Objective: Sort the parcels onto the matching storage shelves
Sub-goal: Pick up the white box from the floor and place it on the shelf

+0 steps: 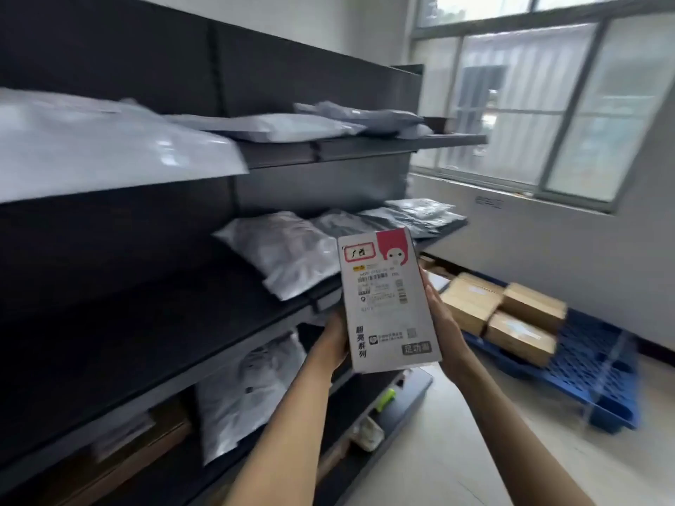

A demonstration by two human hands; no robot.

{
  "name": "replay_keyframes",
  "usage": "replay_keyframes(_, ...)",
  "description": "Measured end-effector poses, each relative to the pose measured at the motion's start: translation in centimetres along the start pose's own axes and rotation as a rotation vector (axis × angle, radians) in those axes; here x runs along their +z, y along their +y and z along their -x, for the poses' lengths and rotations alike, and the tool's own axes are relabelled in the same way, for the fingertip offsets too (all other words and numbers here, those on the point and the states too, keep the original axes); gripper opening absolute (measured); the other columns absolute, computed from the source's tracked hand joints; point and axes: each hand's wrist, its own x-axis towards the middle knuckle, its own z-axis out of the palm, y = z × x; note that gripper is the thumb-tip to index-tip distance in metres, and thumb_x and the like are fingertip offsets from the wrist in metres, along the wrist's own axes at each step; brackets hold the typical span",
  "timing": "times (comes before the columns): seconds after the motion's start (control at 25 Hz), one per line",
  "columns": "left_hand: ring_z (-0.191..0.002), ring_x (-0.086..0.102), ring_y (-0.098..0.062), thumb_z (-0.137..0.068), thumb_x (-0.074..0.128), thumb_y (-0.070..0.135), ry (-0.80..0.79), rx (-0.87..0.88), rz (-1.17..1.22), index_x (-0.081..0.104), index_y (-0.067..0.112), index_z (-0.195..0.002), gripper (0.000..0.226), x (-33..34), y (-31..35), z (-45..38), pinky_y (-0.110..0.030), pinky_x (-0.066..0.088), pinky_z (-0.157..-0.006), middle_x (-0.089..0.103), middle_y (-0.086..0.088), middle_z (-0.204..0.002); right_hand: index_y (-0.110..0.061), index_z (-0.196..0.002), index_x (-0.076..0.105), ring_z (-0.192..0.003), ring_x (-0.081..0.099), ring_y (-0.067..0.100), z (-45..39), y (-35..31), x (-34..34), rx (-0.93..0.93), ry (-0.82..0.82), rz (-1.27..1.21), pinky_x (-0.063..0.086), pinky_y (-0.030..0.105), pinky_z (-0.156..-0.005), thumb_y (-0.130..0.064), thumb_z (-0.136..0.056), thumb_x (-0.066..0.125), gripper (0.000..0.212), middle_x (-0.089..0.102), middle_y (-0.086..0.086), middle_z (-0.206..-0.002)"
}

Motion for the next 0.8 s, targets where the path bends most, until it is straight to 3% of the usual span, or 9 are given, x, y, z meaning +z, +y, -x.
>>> replay_keyframes(0.04,-0.062,0.067,-0.02,-0.094,0.045,0.046,-0.062,0.008,0.121,0.064,0.019,-0.074,0.038,-1.8,2.2,1.9,-0.029,0.054,-0.059,0.072,0.001,-0.059,-0.037,-0.147,0.035,-0.137,0.043,0.028,-0.1,-0.5,3.2,-0.005,-0.045,-0.038,0.039,0.053,-0.109,-0.041,-0.101,0.032,0.046,0.04,0.003,-0.153)
replay_keyframes(0.12,-0.063,0.068,-0.016,-0.094,0.042,0.052,0.067,0.257,0.015,0.069,0.023,-0.075,0.044,-5.9,6.9,7.1,-0.03,0.053,-0.066,0.073,0.004,-0.063,-0.028,-0.148,0.036,-0.13,0.05,0.028,0.0,-1.8,10.2,0.003,-0.145,-0.123,0.047,0.047,-0.103,-0.037,-0.102,0.032,0.047,0.044,0.007,-0.151)
replay_keyframes(0.2,-0.077,0.069,-0.02,-0.094,0.041,0.053,0.182,0.417,-0.027,0.072,0.02,-0.096,0.045,-12.4,10.4,12.2,-0.035,0.056,-0.075,0.075,-0.001,-0.082,-0.021,-0.146,0.04,-0.11,0.064,0.024,1.2,-3.1,18.1,0.05,-0.274,-0.235,0.059,0.036,-0.084,-0.037,-0.101,0.034,0.048,0.058,0.011,-0.137)
replay_keyframes(0.28,-0.098,0.068,-0.03,-0.097,0.04,0.045,0.301,0.55,-0.07,0.063,0.013,-0.122,0.047,-19.8,12.3,17.1,-0.043,0.057,-0.086,0.072,-0.012,-0.107,-0.02,-0.14,0.049,-0.084,0.074,0.017,3.6,-3.9,25.8,0.145,-0.371,-0.317,0.061,0.031,-0.067,-0.037,-0.1,0.041,0.044,0.074,0.005,-0.109)
replay_keyframes(0.36,-0.112,0.065,-0.034,-0.098,0.041,0.041,0.406,0.642,-0.132,0.057,0.017,-0.13,0.043,-26.9,13.3,23.1,-0.051,0.052,-0.096,0.067,-0.016,-0.123,-0.019,-0.126,0.062,-0.067,0.075,0.016,7.3,-4.2,33.5,0.268,-0.44,-0.362,0.06,0.029,-0.057,-0.041,-0.095,0.052,0.04,0.079,0.001,-0.084)
replay_keyframes(0.52,-0.111,0.067,-0.026,-0.097,0.044,0.038,0.608,0.679,-0.215,0.056,0.028,-0.13,0.037,-41.3,13.6,36.4,-0.047,0.053,-0.095,0.069,-0.009,-0.122,-0.015,-0.117,0.067,-0.07,0.076,0.021,16.4,-2.9,49.3,0.439,-0.618,-0.4,0.061,0.037,-0.068,-0.042,-0.092,0.056,0.039,0.079,0.003,-0.084)
replay_keyframes(0.6,-0.107,0.069,-0.025,-0.096,0.043,0.039,0.704,0.657,-0.212,0.057,0.028,-0.128,0.037,-46.7,13.9,42.2,-0.046,0.054,-0.095,0.07,-0.009,-0.12,-0.018,-0.101,0.07,-0.064,0.075,0.02,20.2,-2.9,56.1,0.493,-0.679,-0.376,0.061,0.035,-0.064,-0.039,-0.093,0.054,0.028,0.078,0.003,-0.077)
replay_keyframes(0.76,-0.099,0.072,-0.021,-0.096,0.042,0.041,0.811,0.574,-0.222,0.058,0.024,-0.129,0.041,-52.7,15.3,48.3,-0.036,0.059,-0.083,0.074,-0.006,-0.112,-0.017,-0.093,0.072,-0.068,0.074,0.025,24.0,-2.7,64.4,0.604,-0.687,-0.342,0.057,0.042,-0.075,-0.042,-0.091,0.057,0.03,0.078,0.006,-0.081)
replay_keyframes(0.8,-0.097,0.072,-0.021,-0.096,0.041,0.042,0.819,0.545,-0.211,0.059,0.022,-0.128,0.041,-53.7,15.7,48.7,-0.032,0.058,-0.078,0.075,-0.006,-0.109,-0.016,-0.092,0.072,-0.067,0.074,0.025,24.1,-2.4,65.5,0.618,-0.68,-0.34,0.059,0.042,-0.071,-0.042,-0.091,0.057,0.03,0.077,0.006,-0.08)
